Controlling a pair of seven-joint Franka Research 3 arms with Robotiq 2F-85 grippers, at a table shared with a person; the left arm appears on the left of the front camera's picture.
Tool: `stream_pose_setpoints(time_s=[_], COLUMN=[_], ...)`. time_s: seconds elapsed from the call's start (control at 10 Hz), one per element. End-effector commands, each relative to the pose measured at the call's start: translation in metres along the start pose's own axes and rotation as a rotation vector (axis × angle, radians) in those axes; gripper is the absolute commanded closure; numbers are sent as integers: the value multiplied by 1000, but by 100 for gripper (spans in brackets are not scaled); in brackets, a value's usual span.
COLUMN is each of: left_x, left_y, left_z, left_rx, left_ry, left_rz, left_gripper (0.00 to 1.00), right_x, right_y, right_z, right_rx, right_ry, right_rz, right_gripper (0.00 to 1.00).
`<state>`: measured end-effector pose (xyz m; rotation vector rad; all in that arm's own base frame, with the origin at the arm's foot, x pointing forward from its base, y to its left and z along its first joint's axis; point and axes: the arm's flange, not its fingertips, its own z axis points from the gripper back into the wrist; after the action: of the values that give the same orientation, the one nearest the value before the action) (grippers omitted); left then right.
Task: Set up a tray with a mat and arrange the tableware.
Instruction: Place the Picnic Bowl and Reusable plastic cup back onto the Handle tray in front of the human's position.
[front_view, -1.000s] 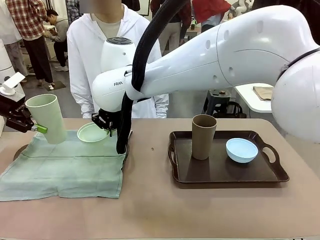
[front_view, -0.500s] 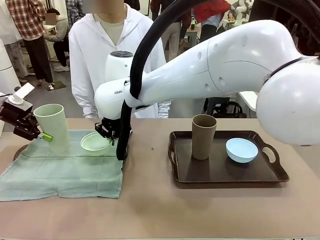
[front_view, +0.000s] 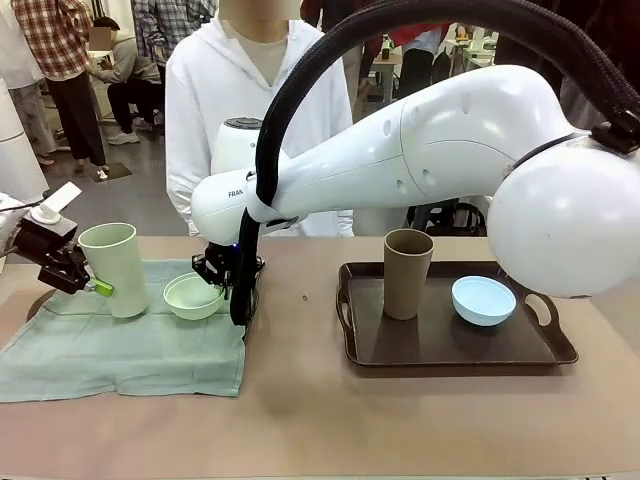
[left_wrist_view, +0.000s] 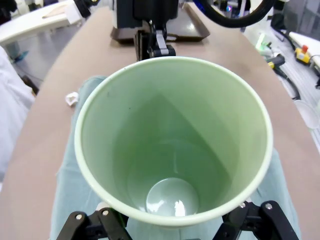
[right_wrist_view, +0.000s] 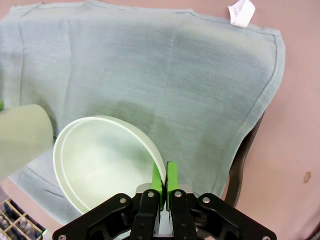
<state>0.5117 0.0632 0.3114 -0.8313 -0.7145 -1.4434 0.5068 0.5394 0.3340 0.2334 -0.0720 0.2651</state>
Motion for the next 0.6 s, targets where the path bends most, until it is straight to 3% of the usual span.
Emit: stream_pose_setpoints(time_s=[0.0, 0.3, 0.4, 0.5], left_x=[-3, -10, -9, -8], left_y=[7, 11, 12, 10], left_z=[-3, -10, -9, -7], left_rx=[12, 10, 9, 18], left_ry=[6, 25, 34, 48], left_rz=[-25, -16, -20, -25], left_gripper=[16, 13, 0, 0], right_x=[8, 7, 7, 4], right_y=[2, 1, 2, 3], right_z=[-6, -6, -4, 1], right_rx=[8, 4, 1, -19], right_ry=[29, 37, 40, 41], right_rz=[12, 24, 27, 29], right_gripper=[96, 96, 36, 36])
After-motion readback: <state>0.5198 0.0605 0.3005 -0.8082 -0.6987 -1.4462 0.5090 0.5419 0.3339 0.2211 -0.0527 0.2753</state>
